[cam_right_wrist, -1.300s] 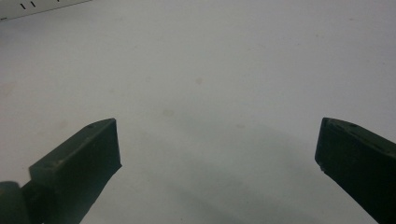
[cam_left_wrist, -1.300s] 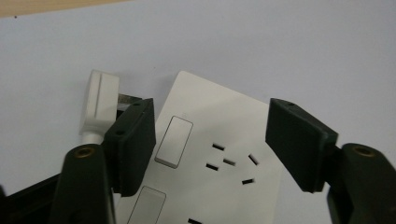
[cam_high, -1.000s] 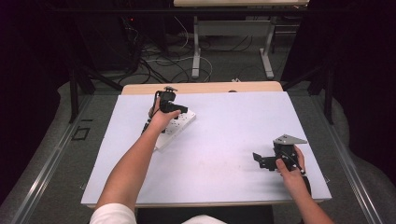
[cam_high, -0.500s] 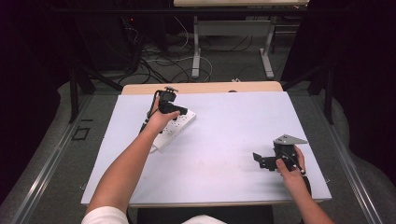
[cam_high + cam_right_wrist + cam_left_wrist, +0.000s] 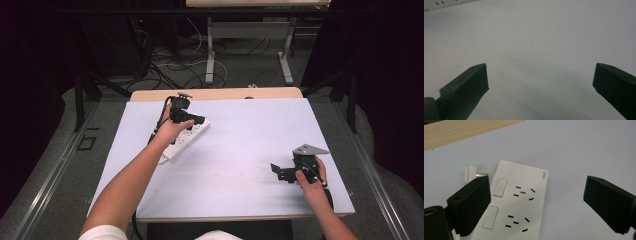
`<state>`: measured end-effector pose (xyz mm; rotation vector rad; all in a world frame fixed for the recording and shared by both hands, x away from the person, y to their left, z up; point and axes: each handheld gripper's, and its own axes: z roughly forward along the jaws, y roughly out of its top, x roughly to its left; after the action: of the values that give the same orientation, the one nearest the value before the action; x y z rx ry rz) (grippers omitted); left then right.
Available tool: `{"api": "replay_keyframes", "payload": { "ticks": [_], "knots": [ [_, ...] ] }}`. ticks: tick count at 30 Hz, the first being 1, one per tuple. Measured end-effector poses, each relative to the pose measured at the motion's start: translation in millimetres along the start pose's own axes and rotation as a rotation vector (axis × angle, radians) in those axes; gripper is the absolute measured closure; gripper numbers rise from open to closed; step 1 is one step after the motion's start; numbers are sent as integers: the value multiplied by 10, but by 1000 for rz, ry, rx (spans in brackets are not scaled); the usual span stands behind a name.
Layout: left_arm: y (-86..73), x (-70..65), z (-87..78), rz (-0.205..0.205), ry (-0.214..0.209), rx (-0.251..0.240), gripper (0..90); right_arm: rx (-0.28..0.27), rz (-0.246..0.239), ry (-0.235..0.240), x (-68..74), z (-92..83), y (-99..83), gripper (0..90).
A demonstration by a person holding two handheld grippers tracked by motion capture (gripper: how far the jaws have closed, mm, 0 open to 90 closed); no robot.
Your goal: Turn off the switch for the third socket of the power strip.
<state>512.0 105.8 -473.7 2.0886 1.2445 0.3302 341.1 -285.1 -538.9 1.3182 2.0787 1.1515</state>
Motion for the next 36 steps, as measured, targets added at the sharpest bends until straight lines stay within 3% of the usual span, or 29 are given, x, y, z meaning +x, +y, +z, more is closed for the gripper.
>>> {"api": "replay_keyframes", "payload": {
  "ticks": [5,14,25,36],
  "knots": [
    [-12,-60,-71,18,-22,-14,3,0,-1,-2,-2,-3,0,0],
    [-106,-148,-192,28,-69,-25,4,-1,0,1,3,-1,1,0],
    [-270,-196,-405,32,-80,-35,25,-2,-6,-1,1,5,-2,0],
    [-460,-200,-624,35,-62,-55,61,-1,0,0,12,4,0,0]
  ]
}}
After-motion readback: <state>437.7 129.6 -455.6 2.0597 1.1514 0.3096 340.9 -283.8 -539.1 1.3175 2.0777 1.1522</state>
